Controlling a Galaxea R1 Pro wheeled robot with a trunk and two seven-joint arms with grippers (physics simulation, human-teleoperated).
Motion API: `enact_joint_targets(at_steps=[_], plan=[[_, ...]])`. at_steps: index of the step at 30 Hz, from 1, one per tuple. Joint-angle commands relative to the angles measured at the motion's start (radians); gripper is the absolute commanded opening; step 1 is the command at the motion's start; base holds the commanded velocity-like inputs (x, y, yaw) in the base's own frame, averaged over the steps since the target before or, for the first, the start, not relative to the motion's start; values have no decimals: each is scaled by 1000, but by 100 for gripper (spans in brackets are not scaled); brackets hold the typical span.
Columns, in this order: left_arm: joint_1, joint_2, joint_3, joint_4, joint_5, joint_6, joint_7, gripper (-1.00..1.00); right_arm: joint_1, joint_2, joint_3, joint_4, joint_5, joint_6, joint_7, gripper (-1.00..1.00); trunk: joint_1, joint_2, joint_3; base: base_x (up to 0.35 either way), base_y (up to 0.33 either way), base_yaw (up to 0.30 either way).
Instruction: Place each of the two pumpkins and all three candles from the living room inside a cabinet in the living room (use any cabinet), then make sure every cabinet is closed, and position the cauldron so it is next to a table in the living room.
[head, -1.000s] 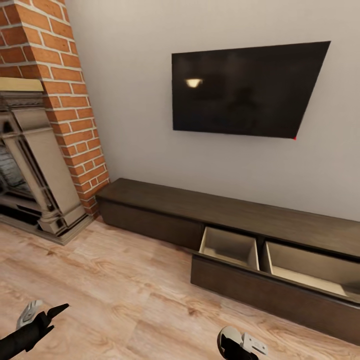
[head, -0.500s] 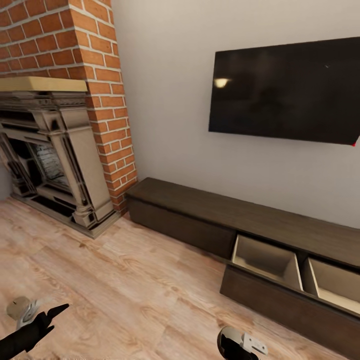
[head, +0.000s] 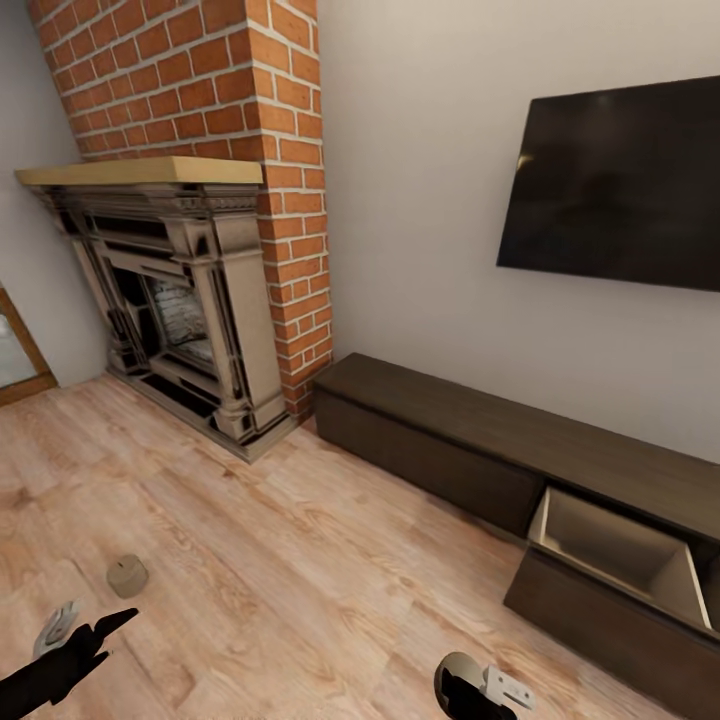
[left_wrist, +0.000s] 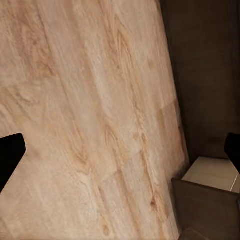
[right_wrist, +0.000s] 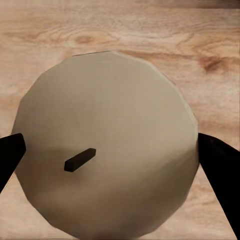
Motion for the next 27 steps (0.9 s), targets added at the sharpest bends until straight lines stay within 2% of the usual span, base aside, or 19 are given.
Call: enact_joint_targets(at_steps=[1,14,27], plan=[[-1,0,0,1,6,8,-1,100,-1,0,9,-1,-4,-3,-6,-100,0,0,-1,39,157,276],[-1,0,0,0,5,7,1,100,-1,0,9,-1,-3,-3,-6,-100,0,0,-1,95,100,276],[-1,0,0,0,3,6,1,100,-1,0,9,-1,-3,-3,-6,-100,0,0,-1,146,8,276]])
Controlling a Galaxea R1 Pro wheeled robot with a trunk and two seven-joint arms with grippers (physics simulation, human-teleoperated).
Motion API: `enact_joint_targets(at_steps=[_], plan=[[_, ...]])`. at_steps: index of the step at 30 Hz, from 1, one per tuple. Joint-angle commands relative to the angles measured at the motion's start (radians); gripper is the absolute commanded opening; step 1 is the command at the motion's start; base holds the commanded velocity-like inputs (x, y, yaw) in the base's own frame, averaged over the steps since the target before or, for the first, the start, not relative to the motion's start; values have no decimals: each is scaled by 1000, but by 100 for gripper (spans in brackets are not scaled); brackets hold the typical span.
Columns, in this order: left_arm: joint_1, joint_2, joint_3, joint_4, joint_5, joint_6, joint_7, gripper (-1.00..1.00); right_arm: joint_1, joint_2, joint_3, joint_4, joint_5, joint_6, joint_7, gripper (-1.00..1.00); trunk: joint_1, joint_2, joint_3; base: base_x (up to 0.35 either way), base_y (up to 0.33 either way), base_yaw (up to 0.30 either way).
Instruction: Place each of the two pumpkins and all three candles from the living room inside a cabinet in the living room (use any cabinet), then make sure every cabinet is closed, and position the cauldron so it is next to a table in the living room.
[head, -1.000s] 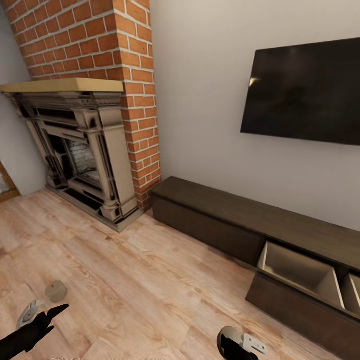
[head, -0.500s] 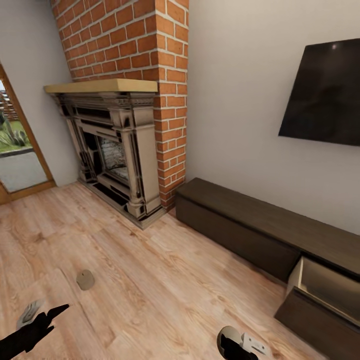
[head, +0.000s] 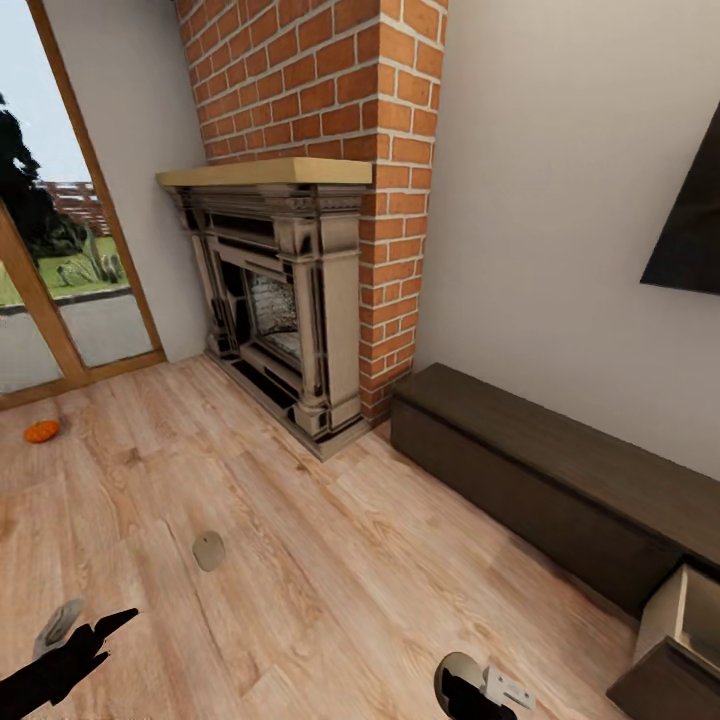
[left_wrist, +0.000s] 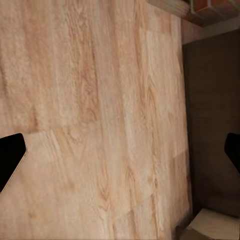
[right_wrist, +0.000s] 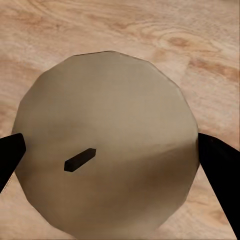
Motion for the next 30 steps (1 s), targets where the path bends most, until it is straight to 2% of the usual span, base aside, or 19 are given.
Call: enact_joint_targets(at_steps=[1,8,21,30], plan=[[-1,0,0,1,6,8,-1,100,-1,0,9,-1,-4,-3,-6,-100,0,0,-1,205,0,276],[-1,0,0,1,6,7,-1,100,-1,-1,9,-1,-4,-3,-6,-100,0,0,-1,254,0,175],[0,1,0,1,6,8,-1,100,-1,-1,5,-1,-6,-6,-8,-100,0,0,-1,333,1,6],[0,2,0,1,6,8,-1,100,-1,-1,7,-1,-6,-3,-8,-100,0,0,-1,187,116,0]])
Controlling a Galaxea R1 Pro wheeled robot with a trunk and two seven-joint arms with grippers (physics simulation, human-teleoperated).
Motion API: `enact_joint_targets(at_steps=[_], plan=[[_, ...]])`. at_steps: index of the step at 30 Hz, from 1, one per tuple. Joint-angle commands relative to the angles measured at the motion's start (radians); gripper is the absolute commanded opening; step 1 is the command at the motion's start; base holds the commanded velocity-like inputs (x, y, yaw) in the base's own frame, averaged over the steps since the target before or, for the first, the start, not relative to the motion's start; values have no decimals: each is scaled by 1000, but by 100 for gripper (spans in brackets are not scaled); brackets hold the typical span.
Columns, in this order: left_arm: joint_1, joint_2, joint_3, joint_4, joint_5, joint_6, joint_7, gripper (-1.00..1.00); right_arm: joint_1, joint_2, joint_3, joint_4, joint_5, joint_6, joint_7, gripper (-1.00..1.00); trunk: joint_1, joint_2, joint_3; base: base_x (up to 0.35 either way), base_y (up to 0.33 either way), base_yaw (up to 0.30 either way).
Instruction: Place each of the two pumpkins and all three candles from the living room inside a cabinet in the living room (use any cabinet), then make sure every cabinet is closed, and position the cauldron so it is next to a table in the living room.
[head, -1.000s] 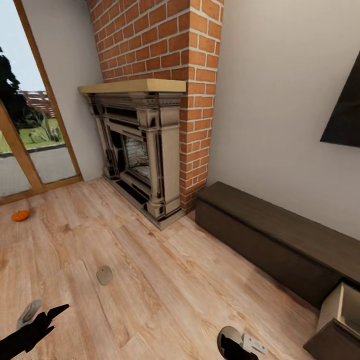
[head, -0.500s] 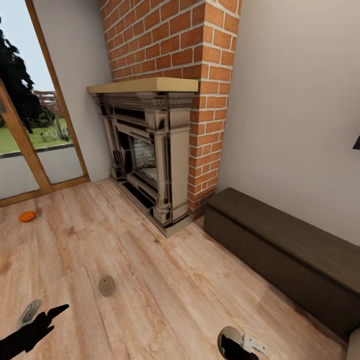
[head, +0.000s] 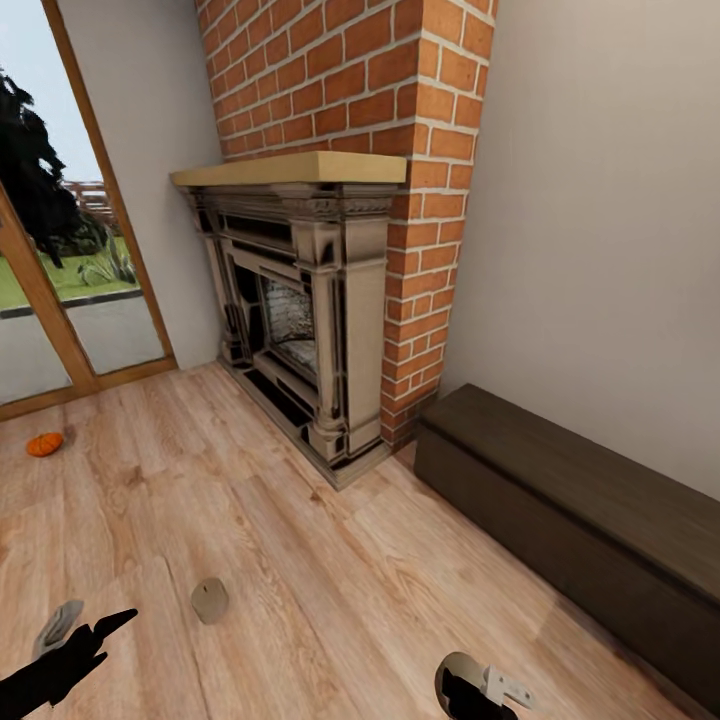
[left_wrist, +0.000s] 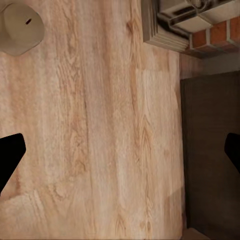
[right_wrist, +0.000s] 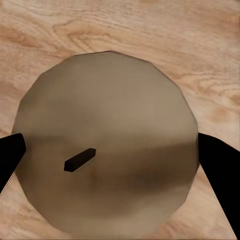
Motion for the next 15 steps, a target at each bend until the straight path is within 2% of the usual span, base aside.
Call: enact_joint_targets(at_steps=[1,10,15], plan=[[-1,0,0,1,6,8,-1,100,-1,0,9,-1,-4,-3,-6,-100,0,0,-1,160,101,0],[-1,0,0,1,6,8,-1,100,-1,0,9,-1,-4,-2,-6,-100,0,0,-1,96,54,0],[-1,0,0,1,6,7,-1,100,-1,0,9,-1,-4,-3,-6,-100,0,0,-1,67,173,0]])
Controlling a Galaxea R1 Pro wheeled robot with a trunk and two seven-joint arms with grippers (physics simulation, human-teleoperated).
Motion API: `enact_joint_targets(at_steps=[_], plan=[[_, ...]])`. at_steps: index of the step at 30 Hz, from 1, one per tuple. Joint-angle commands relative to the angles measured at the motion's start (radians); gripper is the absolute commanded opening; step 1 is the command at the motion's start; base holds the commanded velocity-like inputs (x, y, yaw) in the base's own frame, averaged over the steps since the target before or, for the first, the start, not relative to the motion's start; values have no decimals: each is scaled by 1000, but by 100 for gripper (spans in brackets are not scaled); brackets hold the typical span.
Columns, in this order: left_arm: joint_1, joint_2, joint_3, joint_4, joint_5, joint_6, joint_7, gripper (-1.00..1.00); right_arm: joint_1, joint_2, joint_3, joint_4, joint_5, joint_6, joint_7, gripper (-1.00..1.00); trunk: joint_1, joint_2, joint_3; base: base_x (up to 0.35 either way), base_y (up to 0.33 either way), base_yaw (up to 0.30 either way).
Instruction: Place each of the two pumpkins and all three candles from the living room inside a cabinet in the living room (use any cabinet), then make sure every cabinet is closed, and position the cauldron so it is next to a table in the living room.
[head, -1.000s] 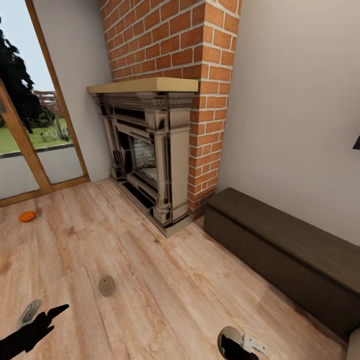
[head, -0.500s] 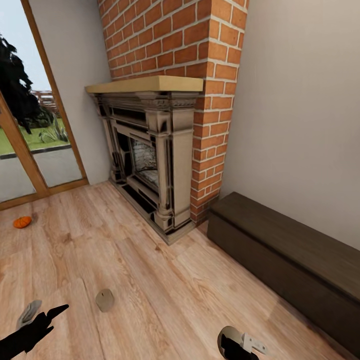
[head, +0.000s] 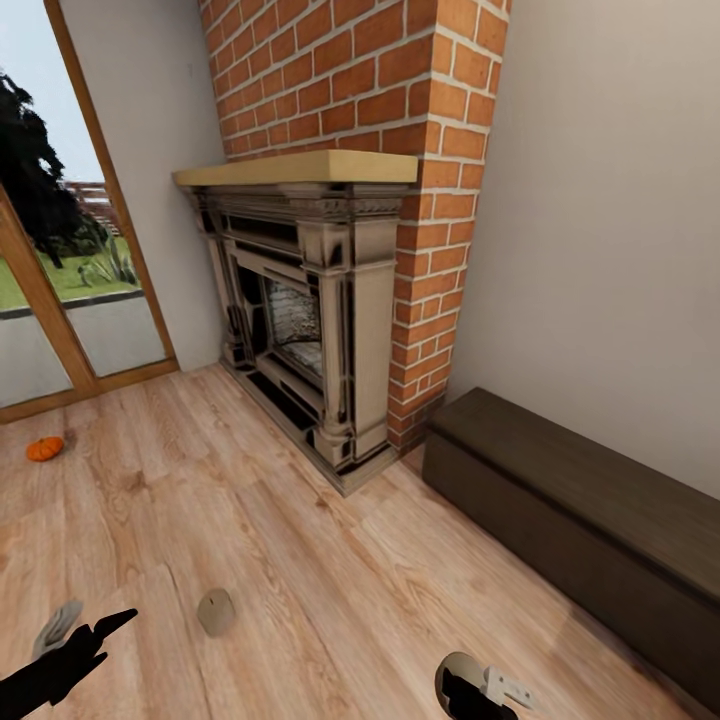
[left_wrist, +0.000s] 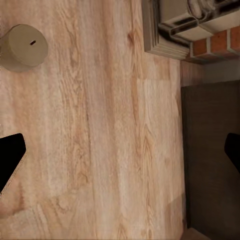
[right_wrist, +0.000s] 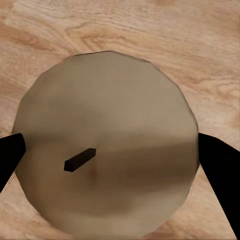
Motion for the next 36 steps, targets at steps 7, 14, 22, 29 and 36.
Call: enact_joint_targets(at_steps=[7,14,22,29,36], plan=[[0,0,0,1,6,8,-1,100,-1,0,8,-1,-5,-2,-6,-100,0,0,-1,245,162,0],[0,0,0,1,6,8,-1,100,-1,-1,8,-1,-5,-3,-5,-100,0,0,-1,313,68,0],[0,0,0,0,6,8,-1,100,-1,-1,7,-1,-5,-4,-6,-100,0,0,-1,320,55,0],[0,1,0,0,6,8,-1,100,-1,-1,7,-1,-5,-4,-5,-100,0,0,-1,266,181,0],[0,0,-1,0,5,-27,25,100,-1,0,13,-31,-2,0,-7,-100,0,0,-1,219,155,0]])
